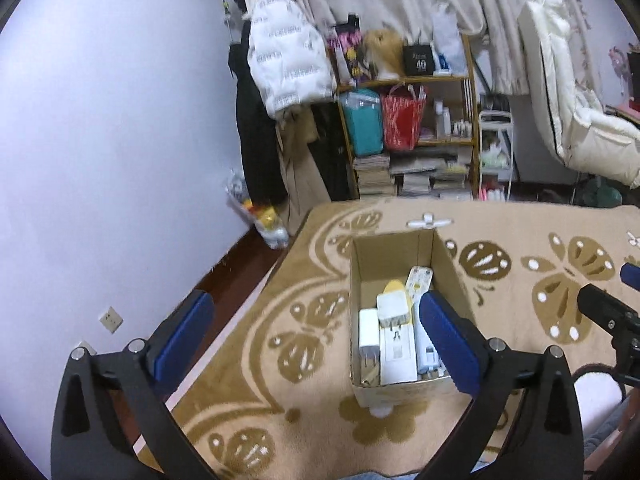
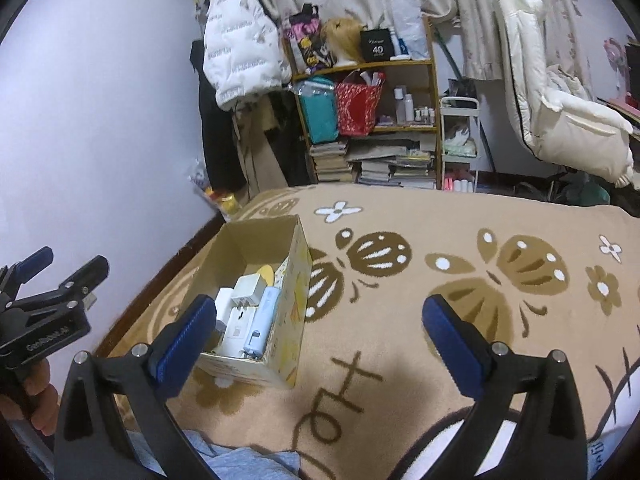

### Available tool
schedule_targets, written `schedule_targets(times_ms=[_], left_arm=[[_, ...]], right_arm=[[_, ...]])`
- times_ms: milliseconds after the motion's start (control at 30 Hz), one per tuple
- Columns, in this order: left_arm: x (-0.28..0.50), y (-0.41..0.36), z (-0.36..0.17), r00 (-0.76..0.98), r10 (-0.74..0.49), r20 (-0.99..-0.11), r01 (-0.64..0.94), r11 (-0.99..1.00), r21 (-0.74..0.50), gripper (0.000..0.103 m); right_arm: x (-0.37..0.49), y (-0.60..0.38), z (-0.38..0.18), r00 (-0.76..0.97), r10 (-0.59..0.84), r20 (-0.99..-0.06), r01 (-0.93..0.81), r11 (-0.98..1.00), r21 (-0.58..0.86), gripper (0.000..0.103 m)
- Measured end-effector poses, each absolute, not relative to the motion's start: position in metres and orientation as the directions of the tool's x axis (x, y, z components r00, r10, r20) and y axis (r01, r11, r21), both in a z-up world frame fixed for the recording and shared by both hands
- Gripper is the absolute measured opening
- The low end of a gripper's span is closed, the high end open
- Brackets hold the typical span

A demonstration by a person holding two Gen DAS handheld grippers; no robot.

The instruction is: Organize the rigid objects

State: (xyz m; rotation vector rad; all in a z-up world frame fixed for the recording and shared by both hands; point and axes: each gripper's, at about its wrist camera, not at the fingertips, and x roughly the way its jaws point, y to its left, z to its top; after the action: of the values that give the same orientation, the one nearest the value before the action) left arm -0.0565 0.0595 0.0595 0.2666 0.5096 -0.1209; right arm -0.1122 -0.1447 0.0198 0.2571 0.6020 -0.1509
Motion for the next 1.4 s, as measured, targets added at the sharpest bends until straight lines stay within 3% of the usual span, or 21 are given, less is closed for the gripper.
schedule_targets(times_ms=[367,667,1400], left_arm=[[-0.073,0.070,0.061,0.891,-0.043,-0.453,0.156,0.964,0.215,0.102],[-0.070,0.056,0.048,0.867,-0.095,-0.489,0.228,0.949,0.218,0.102],[-0.052,0.029,0.021,0.832,-0.070,-0.551,0.265,0.922,0.283,0.103]], right_arm=[[-0.141,-0.148,0.019,0.861,-0.120,-0.495,0.246,0.949,0.197,0.103],[-0.130,-0.153,0.002,0.849,-0.086,-0.521,0.246,0.937,0.247,0.103],[-0.115,-0.148,-0.012,0.835,-0.076,-0.544,0.228,0.949,0.218,0.103]])
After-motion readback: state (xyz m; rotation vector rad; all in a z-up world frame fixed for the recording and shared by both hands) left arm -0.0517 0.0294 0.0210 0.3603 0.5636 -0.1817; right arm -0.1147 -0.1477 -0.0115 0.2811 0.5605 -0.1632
